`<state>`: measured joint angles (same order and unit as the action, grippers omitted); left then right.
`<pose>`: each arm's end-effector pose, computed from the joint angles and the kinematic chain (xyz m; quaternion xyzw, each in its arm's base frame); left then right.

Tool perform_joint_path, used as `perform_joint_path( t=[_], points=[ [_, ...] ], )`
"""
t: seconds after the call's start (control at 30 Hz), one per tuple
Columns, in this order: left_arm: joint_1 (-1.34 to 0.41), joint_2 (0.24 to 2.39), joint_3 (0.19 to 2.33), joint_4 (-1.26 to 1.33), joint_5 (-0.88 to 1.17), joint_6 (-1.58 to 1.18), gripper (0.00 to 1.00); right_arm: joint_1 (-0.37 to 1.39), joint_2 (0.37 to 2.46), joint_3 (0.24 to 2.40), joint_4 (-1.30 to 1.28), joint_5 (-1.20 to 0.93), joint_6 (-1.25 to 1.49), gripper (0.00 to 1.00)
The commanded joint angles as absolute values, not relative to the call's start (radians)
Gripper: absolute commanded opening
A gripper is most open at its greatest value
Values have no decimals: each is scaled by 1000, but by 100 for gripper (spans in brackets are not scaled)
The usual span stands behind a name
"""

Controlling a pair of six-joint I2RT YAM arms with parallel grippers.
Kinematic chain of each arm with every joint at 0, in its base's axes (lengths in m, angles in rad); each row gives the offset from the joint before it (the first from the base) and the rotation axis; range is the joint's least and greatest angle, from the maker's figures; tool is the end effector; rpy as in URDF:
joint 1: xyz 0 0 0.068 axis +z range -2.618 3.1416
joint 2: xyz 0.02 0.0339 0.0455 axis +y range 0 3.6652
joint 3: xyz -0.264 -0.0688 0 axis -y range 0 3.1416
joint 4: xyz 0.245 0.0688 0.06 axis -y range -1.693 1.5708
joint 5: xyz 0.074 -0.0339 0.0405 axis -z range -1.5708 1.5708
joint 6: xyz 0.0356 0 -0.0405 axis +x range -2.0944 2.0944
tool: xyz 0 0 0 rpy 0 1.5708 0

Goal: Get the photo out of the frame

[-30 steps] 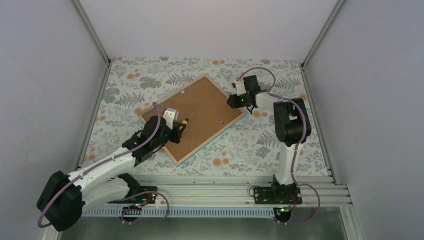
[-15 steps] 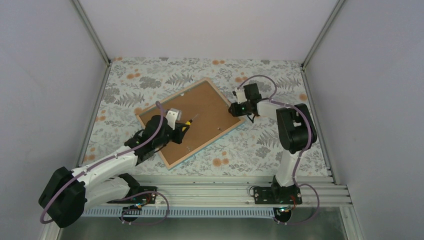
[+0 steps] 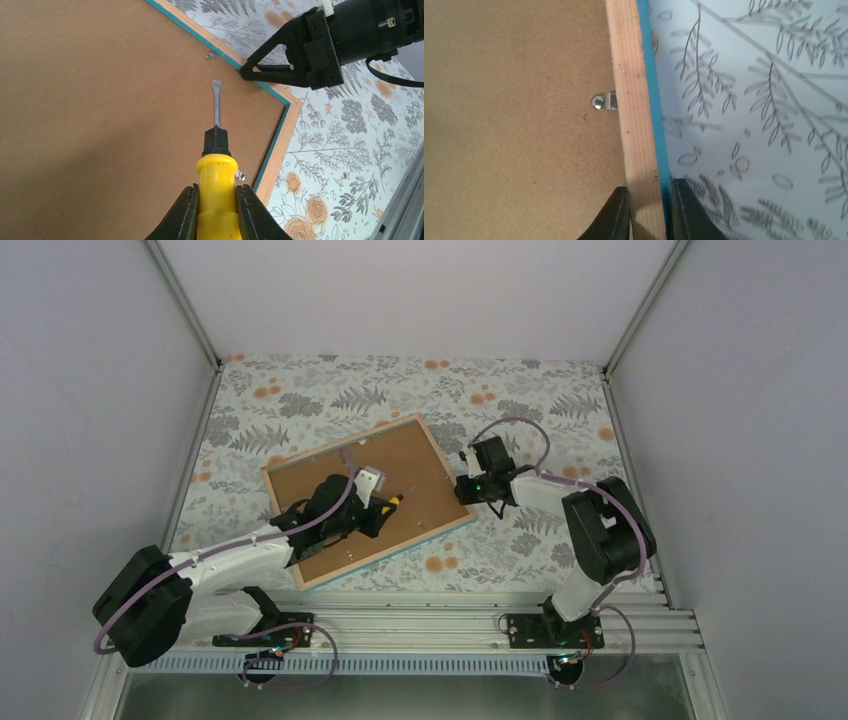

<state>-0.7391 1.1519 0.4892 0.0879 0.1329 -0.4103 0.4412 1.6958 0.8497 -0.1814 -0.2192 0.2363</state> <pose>0.1701 -0.1614 0.1918 0.1748 0.8596 -0.3080 0.3683 0.2829 0.1421 0.1387 -0.1271 0.9495 0.1880 0.2165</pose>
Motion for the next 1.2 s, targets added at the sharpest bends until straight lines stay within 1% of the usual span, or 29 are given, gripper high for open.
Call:
perform_joint_path(
  t=[0.0,0.03,0.07,0.27,0.43,0.67,0.9,1.17],
  points=[
    [-784,1192,552,117,97,-401,2,456,1621,773,-141,-127,339,8],
    [-792,1201,563,115,91,-402,2,457,1615,765,-137,-107,351,5],
    [-798,1210,571,113,86,-404,2,456,1610,758,-132,-85,363,4],
    [-813,1252,601,111,75,-408,3,432,1579,729,-123,-2,402,4],
    [-824,1311,634,117,84,-393,2,434,1573,709,-100,-73,365,4],
    [-845,1418,702,127,111,-343,2,483,1577,684,-51,-140,353,4],
    [-849,1527,771,129,128,-330,2,496,1571,680,-19,-143,374,4],
    [-837,1622,866,90,95,-311,2,497,1593,660,23,-168,368,4]
  ],
)
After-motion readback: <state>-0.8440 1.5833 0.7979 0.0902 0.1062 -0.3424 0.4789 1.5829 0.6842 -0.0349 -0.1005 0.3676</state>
